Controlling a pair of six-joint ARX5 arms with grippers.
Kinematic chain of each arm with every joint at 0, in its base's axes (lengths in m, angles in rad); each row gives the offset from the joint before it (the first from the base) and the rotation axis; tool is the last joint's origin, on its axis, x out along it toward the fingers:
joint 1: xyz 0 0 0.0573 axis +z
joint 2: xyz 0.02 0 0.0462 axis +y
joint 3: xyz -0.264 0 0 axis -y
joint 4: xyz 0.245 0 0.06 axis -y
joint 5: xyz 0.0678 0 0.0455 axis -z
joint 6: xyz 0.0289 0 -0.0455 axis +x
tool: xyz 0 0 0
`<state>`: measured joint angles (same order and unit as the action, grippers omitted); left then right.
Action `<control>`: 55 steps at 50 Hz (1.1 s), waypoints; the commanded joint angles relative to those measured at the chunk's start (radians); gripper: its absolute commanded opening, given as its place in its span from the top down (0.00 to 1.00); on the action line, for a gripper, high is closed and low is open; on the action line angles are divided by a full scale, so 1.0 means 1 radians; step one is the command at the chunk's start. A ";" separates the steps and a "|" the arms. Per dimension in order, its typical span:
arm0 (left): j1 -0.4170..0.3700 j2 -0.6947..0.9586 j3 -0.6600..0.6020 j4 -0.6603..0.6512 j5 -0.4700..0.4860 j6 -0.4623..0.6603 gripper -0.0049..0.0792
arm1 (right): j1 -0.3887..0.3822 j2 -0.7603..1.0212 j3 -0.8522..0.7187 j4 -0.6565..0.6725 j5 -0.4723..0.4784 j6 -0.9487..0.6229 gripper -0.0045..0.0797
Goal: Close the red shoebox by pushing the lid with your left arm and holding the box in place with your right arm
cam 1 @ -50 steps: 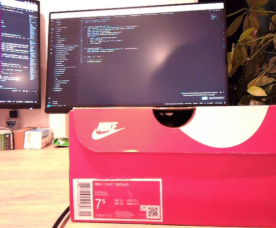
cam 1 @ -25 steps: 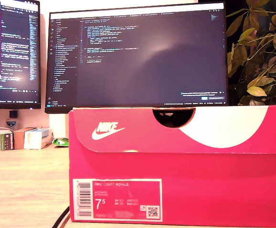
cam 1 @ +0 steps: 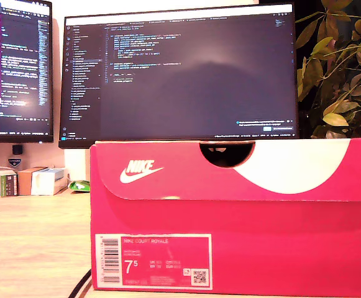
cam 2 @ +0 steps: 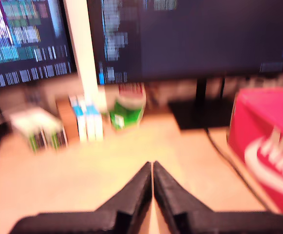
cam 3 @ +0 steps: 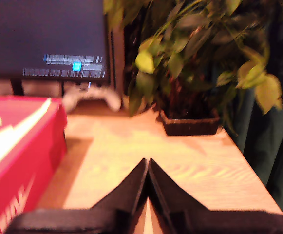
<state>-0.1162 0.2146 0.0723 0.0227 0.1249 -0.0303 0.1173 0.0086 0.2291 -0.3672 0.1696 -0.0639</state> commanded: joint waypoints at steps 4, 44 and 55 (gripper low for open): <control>-0.004 -0.056 -0.043 0.000 -0.001 -0.001 0.96 | -0.006 -0.007 -0.014 0.010 -0.006 -0.032 0.96; -0.004 -0.227 -0.098 -0.115 -0.042 0.013 0.96 | -0.005 -0.007 -0.179 0.131 -0.016 -0.013 0.96; -0.004 -0.227 -0.098 -0.126 -0.084 0.042 0.96 | -0.005 -0.007 -0.211 0.153 -0.074 -0.019 0.96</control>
<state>-0.1173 -0.0040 0.0055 -0.1085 0.0486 0.0067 0.1173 0.0082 0.0391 -0.2310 0.1028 -0.0803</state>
